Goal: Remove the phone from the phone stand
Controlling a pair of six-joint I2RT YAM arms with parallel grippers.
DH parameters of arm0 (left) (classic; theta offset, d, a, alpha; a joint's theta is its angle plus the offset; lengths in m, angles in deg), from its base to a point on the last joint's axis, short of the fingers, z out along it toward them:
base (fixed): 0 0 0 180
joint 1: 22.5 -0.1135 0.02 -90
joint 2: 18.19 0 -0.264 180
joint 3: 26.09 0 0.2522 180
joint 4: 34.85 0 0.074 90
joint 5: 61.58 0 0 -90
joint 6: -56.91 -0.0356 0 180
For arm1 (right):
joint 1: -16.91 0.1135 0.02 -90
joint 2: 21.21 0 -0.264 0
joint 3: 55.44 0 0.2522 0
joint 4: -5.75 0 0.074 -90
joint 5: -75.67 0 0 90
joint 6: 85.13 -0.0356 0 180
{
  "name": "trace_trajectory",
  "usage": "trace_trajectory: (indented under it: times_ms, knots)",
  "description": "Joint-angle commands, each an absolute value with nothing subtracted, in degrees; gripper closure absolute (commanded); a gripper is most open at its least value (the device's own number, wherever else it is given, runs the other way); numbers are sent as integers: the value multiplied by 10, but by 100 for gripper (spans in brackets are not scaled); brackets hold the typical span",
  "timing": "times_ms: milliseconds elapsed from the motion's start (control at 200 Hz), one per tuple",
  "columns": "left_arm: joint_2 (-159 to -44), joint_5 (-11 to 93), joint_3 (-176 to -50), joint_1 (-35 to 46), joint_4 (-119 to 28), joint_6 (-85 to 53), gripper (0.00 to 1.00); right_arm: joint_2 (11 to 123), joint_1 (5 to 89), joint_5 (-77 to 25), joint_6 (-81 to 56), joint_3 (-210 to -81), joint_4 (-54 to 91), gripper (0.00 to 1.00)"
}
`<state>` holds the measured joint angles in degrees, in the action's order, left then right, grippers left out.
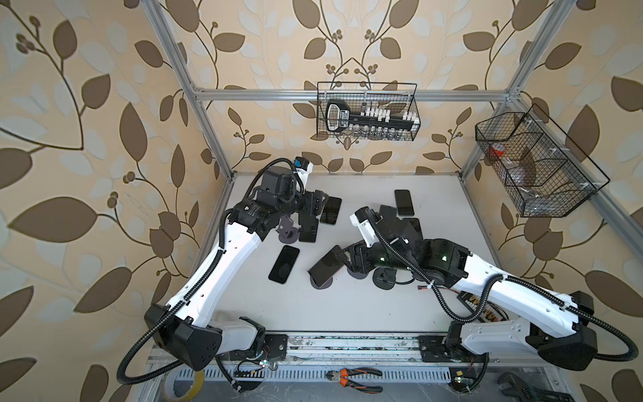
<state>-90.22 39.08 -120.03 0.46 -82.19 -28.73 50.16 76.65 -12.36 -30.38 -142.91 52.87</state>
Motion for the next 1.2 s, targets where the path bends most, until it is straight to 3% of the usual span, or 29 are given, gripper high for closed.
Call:
trace_trajectory:
  times_ms: [0,605,1200]
  knots:
    - [-847,413,-1166,10,-837,-338,19,495,785,-84,-317,-1433,520,37]
    - [-621,580,-999,10,-916,-552,13,480,811,-84,-345,-1367,453,35]
    - [-603,580,-883,10,-834,-488,11,472,812,-75,-343,-1322,449,28]
